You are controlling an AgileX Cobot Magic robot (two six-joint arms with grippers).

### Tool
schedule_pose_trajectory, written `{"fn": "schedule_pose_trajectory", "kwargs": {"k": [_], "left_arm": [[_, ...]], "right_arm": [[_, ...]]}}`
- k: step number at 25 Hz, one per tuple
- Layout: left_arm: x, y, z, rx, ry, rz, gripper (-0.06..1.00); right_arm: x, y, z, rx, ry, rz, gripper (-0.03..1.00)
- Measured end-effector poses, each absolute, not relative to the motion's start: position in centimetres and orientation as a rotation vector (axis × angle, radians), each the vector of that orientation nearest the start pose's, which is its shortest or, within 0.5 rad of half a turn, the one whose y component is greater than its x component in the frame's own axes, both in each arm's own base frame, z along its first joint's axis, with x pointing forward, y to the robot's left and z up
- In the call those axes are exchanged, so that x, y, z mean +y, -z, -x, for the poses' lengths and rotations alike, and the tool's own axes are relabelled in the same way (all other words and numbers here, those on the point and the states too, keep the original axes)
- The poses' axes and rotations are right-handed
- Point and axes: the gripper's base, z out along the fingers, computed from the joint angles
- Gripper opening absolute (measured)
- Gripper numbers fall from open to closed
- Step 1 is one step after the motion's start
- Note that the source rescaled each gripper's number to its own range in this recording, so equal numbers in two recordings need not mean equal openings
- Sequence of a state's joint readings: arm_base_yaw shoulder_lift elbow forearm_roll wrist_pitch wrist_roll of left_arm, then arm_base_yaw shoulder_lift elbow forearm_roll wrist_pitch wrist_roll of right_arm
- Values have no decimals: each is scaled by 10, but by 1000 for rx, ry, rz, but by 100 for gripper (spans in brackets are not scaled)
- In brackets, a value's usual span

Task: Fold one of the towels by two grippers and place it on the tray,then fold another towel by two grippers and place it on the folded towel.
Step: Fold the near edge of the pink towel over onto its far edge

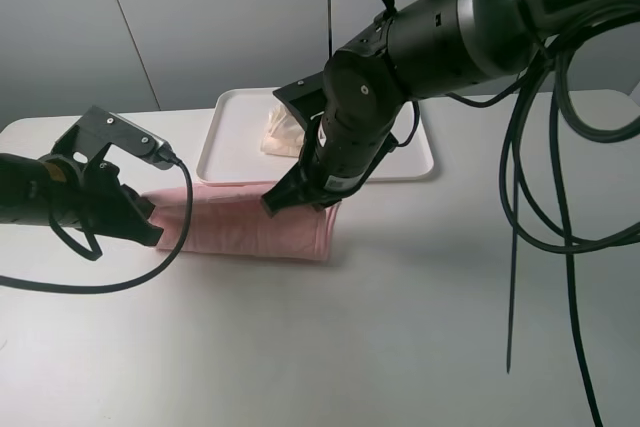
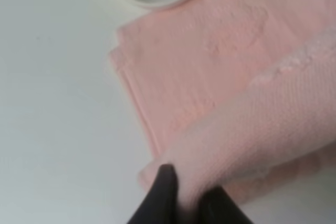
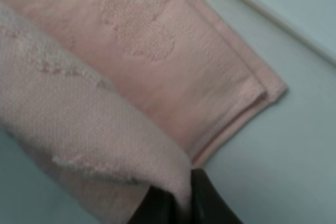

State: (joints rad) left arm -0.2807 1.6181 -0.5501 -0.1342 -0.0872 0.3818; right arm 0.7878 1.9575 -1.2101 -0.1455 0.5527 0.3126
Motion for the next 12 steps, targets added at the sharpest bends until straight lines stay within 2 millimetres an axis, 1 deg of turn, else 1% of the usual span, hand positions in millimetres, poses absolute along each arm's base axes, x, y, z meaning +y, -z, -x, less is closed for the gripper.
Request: {"fn": "schedule_pose_trajectory", "kwargs": {"k": [1, 2, 3, 4, 5, 6, 7, 8, 9, 10, 11, 12], "left_arm": [[-74, -137, -260, 2382, 2, -637, 7], [-75, -137, -263, 2388, 7, -626, 11], [-76, -138, -266, 2395, 15, -606, 19], [-76, -137, -268, 2403, 22, -585, 31], [-77, -137, -270, 2407, 28, -566, 47], [-77, -136, -272, 2417, 36, -541, 60], [-78, -137, -274, 2423, 46, -512, 76], [-79, -136, -276, 2432, 54, -490, 88], [-79, -137, -278, 2438, 63, -470, 95], [-80, -137, -280, 2449, 71, -459, 97], [-81, -137, -282, 2464, 80, -458, 97], [-82, -138, -284, 2467, 85, -458, 96]], "right_arm": [[268, -148, -279, 2668, -145, 789, 0], [268, -145, -280, 2672, -149, 774, 3], [268, -143, -281, 2671, -155, 762, 9], [269, -142, -282, 2663, -166, 752, 17], [270, -142, -283, 2657, -176, 743, 26], [271, -142, -284, 2646, -188, 735, 38], [272, -142, -285, 2633, -200, 731, 50], [272, -142, -285, 2627, -205, 727, 62], [272, -143, -285, 2625, -208, 718, 69], [272, -143, -286, 2625, -206, 711, 76], [272, -143, -286, 2626, -206, 704, 80], [272, -143, -286, 2628, -207, 697, 82]]}}
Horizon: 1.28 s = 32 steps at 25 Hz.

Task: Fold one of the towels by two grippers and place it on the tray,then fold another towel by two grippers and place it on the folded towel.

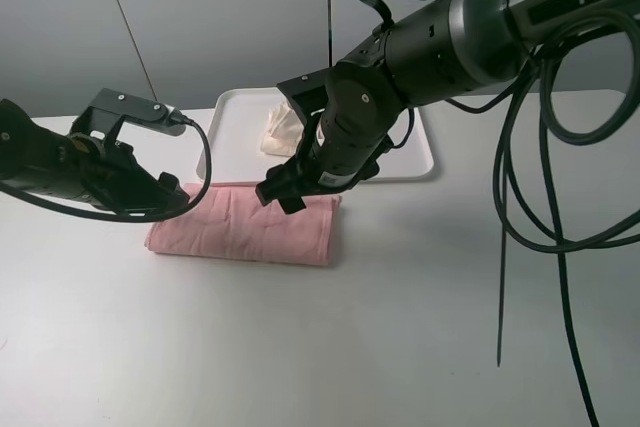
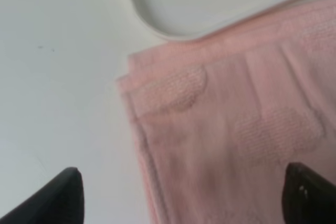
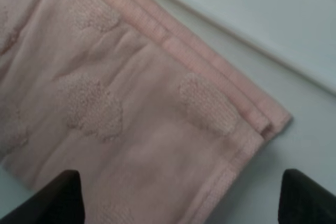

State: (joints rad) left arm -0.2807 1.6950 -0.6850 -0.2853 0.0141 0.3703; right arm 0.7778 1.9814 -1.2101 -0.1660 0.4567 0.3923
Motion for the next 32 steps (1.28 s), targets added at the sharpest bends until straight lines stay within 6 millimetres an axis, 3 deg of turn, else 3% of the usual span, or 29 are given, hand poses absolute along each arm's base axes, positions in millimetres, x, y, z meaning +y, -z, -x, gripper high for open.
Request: {"fn": "schedule_pose_trajectory", "kwargs": {"k": [6, 12, 25, 32], "left_arm": [[-89, -138, -307, 2646, 187, -338, 87], [-69, -124, -333, 2940, 222, -191, 96], [-54, -130, -348, 2999, -12, -145, 100], [-54, -119, -349, 3036, -27, -141, 100]], "right_arm": [[261, -141, -290, 2711, -192, 609, 84], [239, -137, -297, 2833, -174, 579, 99], [240, -136, -294, 2852, -207, 609, 100], [244, -137, -291, 2868, -280, 606, 100]]}}
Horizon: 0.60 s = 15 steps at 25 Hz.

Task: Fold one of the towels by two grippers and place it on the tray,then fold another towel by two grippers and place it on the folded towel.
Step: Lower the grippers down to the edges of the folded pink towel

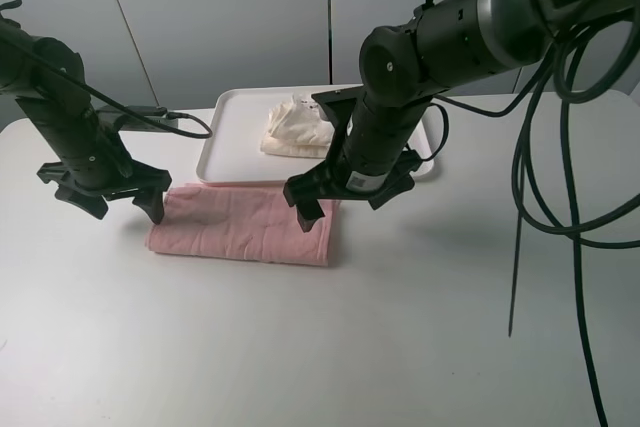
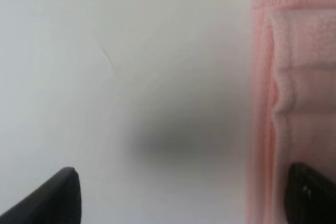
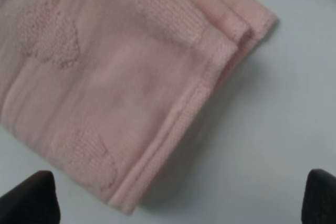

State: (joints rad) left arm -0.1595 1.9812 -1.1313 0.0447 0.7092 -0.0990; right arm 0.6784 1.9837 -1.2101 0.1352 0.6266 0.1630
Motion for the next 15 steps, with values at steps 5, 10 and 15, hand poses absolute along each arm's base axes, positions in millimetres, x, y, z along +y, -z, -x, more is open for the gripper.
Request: {"fn": "schedule_pose_trajectory", "kwargs": {"k": [5, 10, 15], "left_arm": [[-53, -108, -349, 3064, -34, -144, 100], [-53, -99, -350, 3082, -39, -146, 100], [-53, -99, -350, 3081, -39, -146, 100]], "right_arm": [[245, -137, -289, 2887, -313, 617, 100], [246, -136, -286, 2911, -334, 629, 100], [246, -137, -286, 2913, -341, 626, 100]]}}
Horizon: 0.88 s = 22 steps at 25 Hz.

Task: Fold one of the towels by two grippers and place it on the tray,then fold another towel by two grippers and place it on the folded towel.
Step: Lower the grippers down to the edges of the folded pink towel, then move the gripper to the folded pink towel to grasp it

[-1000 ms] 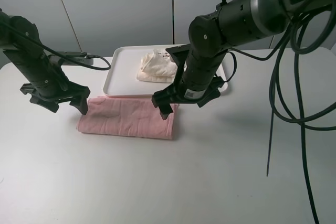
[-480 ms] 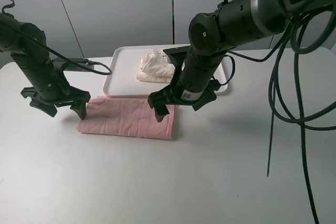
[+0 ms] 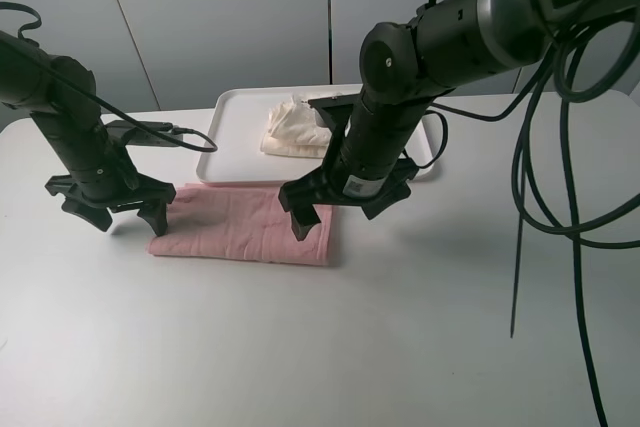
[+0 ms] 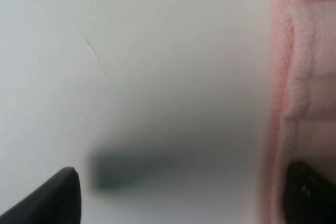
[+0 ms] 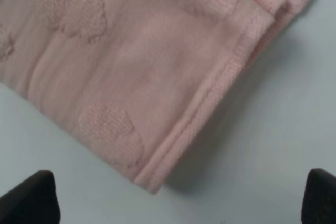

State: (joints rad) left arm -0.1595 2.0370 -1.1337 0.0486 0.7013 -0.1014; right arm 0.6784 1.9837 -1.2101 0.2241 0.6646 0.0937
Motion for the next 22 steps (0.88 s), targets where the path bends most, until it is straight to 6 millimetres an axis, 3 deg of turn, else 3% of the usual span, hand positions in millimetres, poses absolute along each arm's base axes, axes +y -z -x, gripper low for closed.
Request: {"fn": "schedule_pose_trajectory", "kwargs": {"k": [9, 15, 22], "left_arm": [[-53, -99, -350, 3079, -43, -151, 100], [-52, -100, -350, 3076, -60, -170, 100], [-52, -100, -351, 3074, -66, -177, 100]], "right_arm": [[261, -139, -303, 2924, -365, 547, 100], [272, -129, -317, 2980, -334, 517, 100], [272, -108, -318, 3035, -279, 516, 100]]}}
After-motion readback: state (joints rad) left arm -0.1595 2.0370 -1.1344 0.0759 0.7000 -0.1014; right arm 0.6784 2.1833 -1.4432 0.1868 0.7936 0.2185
